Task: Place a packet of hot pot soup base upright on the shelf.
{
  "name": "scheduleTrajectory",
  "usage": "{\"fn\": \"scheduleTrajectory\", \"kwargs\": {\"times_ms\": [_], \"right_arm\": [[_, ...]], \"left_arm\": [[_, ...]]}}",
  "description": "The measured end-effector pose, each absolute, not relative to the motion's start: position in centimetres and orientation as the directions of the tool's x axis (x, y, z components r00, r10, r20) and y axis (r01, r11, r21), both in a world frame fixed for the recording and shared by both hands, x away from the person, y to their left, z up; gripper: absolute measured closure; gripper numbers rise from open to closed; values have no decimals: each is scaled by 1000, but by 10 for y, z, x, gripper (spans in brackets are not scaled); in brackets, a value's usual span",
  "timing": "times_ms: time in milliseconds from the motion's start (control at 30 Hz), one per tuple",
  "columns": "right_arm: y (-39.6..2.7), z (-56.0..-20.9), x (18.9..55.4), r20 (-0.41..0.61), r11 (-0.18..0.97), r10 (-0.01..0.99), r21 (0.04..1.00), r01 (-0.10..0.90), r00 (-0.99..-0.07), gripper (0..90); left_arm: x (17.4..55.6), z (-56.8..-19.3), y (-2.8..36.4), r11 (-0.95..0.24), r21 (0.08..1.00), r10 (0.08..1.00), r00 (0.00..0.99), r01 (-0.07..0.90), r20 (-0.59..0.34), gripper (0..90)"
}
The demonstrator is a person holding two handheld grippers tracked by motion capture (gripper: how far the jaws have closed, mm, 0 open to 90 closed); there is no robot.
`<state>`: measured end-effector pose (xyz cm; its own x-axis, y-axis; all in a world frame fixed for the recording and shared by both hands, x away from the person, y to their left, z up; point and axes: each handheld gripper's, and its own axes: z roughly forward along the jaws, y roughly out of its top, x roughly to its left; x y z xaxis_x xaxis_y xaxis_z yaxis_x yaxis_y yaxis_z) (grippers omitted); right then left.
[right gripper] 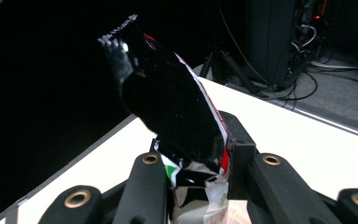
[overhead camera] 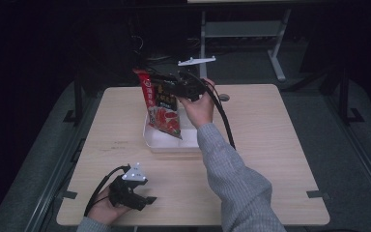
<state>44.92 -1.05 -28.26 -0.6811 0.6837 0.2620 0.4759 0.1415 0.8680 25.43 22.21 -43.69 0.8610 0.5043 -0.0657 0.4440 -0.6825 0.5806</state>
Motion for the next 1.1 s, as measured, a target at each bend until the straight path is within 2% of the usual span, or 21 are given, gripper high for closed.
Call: {"fn": "scheduleTrajectory", "kwargs": {"times_ms": [667, 1100], "right_arm": [[0, -309, 455, 273, 100, 726, 866, 490, -631, 732], [13, -327, 451, 239, 140, 734, 863, 485, -636, 725]], "left_arm": [[255, -438, 224, -671, 590, 502, 861, 450, -86, 274], [255, -437, 225, -666, 595, 502, 860, 450, -88, 274]]}}
